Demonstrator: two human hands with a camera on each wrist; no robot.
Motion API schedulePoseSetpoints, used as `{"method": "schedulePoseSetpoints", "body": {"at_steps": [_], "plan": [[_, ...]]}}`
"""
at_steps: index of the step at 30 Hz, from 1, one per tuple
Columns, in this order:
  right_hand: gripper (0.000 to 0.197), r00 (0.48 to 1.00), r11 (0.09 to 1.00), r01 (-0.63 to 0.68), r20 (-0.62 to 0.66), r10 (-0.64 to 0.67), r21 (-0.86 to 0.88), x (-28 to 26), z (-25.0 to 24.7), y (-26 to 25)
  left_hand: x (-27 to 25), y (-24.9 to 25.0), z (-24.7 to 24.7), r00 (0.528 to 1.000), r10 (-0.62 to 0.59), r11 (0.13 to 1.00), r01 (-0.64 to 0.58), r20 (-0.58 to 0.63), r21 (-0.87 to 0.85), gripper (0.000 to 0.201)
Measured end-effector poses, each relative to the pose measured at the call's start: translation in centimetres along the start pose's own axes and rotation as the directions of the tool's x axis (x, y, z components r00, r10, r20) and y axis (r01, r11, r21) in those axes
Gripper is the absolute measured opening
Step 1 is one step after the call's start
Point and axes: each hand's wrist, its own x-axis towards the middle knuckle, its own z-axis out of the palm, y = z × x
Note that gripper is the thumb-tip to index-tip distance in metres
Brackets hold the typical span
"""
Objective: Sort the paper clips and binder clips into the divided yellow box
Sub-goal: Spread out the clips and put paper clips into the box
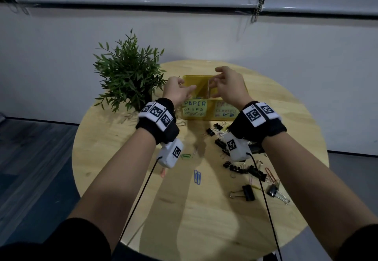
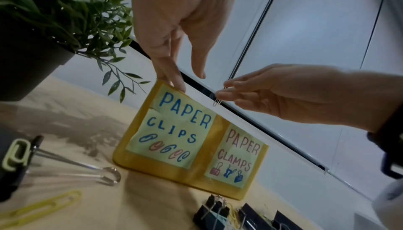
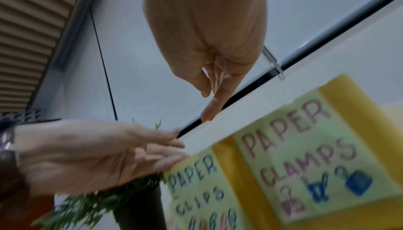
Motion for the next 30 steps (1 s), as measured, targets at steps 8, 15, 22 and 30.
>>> {"method": "schedulePoseSetpoints", "body": {"at_steps": [8, 15, 22, 30], "plan": [[0.022, 0.950, 0.819, 0.076, 0.292, 0.114, -0.568, -4.8, -6.0, 0.3, -5.4, 1.7, 1.5, 0.810, 0.579, 0.687, -0.547, 0.093, 0.479, 0.029], [0.042, 0.669, 0.618, 0.310, 0.628, 0.399, -0.723, -11.0, -4.2, 2.1, -7.4, -1.8, 5.6, 0.678, -0.040, 0.394, -0.665, 0.734, 0.635, 0.047], [0.060, 0.537, 0.611, 0.329, 0.675, 0.506, -0.720, -13.4, -4.5, 3.5, -8.0, -3.5, 4.6, 0.649, -0.274, 0.224, -0.675, 0.710, 0.703, 0.051], [0.063, 0.709, 0.657, 0.183, 0.562, 0.427, -0.731, -12.0, -6.9, 4.5, -7.9, -5.1, 0.3, 0.719, -0.285, 0.234, -0.590, 0.634, 0.773, 0.058]]}}
